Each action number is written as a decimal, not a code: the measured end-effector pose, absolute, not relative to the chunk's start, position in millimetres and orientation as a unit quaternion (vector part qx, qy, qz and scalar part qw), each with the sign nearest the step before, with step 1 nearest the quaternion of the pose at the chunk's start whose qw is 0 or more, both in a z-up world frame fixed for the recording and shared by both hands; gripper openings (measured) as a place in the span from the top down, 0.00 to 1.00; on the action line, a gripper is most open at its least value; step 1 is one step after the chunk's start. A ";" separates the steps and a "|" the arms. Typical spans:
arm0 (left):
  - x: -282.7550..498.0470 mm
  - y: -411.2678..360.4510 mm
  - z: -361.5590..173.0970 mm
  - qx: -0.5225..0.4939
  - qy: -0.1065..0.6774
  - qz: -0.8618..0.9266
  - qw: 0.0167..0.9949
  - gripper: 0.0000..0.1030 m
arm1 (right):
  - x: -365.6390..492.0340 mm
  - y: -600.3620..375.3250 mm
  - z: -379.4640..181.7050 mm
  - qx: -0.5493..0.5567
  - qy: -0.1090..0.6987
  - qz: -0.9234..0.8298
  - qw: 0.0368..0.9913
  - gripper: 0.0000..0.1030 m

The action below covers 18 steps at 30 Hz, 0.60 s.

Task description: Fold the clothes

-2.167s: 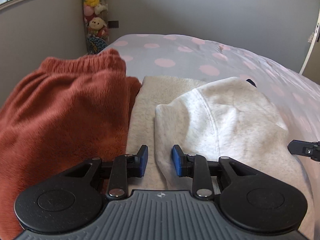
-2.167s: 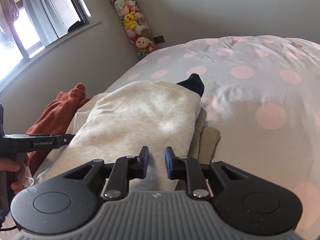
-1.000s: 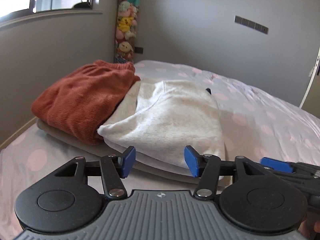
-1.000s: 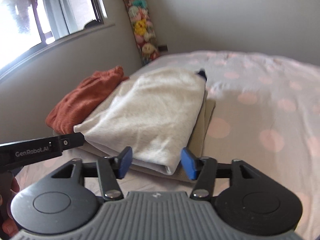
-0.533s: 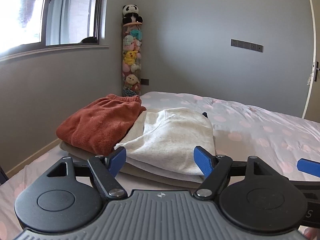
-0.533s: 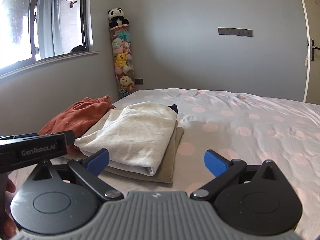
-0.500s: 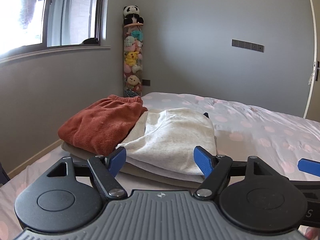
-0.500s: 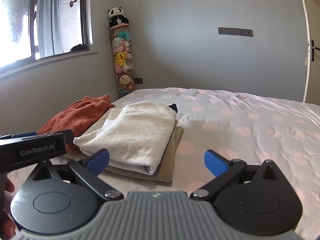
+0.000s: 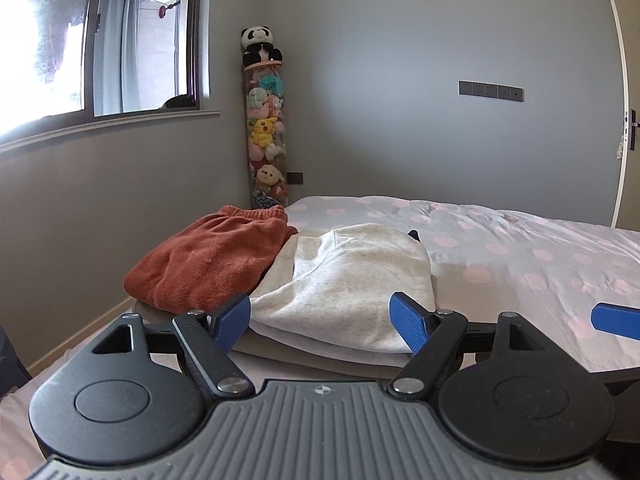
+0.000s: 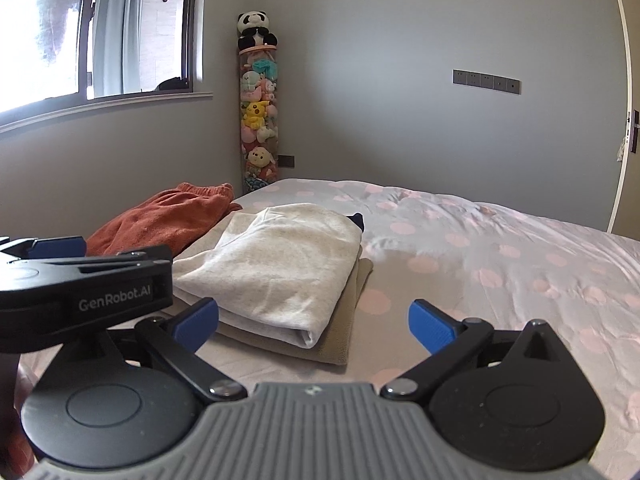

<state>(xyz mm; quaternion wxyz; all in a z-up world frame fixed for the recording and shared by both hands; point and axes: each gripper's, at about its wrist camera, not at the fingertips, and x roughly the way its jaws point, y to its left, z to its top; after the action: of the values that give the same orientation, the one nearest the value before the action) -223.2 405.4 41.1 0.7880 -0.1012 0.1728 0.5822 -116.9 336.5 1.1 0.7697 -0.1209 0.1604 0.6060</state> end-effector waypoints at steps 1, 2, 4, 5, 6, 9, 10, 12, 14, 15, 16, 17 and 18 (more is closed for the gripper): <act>-223.9 405.7 40.0 -0.103 0.172 0.582 0.788 0.26 | -116.9 336.0 0.5 -0.120 0.160 0.606 0.770 0.01; -224.0 406.0 38.8 -0.104 0.172 0.582 0.788 0.26 | -116.9 335.9 -0.1 -0.121 0.160 0.606 0.770 0.01; -224.1 406.9 36.3 -0.107 0.173 0.582 0.787 0.26 | -116.6 335.6 -1.8 -0.121 0.160 0.606 0.769 0.01; -224.2 407.8 35.1 -0.109 0.174 0.581 0.787 0.26 | -116.4 335.4 -2.8 -0.121 0.161 0.606 0.769 0.01; -224.6 408.6 33.7 -0.113 0.174 0.581 0.787 0.26 | -115.8 335.4 -3.8 -0.120 0.164 0.607 0.768 0.01; -226.0 409.6 30.0 -0.122 0.174 0.582 0.785 0.26 | -111.3 335.5 -7.7 -0.114 0.185 0.609 0.763 0.01; -226.4 409.9 29.2 -0.124 0.174 0.582 0.784 0.26 | -109.5 335.6 -9.2 -0.111 0.192 0.609 0.762 0.01; -227.0 410.0 27.6 -0.130 0.174 0.582 0.784 0.26 | -105.9 335.2 -12.0 -0.106 0.204 0.607 0.761 0.01; -227.0 410.2 26.4 -0.134 0.174 0.580 0.784 0.26 | -102.7 334.9 -14.1 -0.102 0.214 0.604 0.761 0.01; -226.8 410.0 25.8 -0.135 0.174 0.580 0.784 0.26 | -101.4 334.7 -14.8 -0.100 0.217 0.603 0.761 0.01; -226.3 409.5 25.3 -0.136 0.174 0.580 0.784 0.26 | -100.8 334.2 -15.1 -0.100 0.217 0.601 0.762 0.01; -225.9 409.3 24.9 -0.136 0.175 0.580 0.784 0.26 | -100.5 333.9 -15.4 -0.100 0.217 0.601 0.763 0.01; -225.4 409.2 24.5 -0.136 0.176 0.580 0.783 0.26 | -100.1 333.6 -15.6 -0.101 0.216 0.600 0.764 0.01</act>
<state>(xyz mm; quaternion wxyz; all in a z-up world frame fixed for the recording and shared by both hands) -225.4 409.2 24.5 0.7834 -0.1362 0.1762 0.5802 -100.1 333.6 -15.6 0.7637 -0.1008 0.2165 0.5998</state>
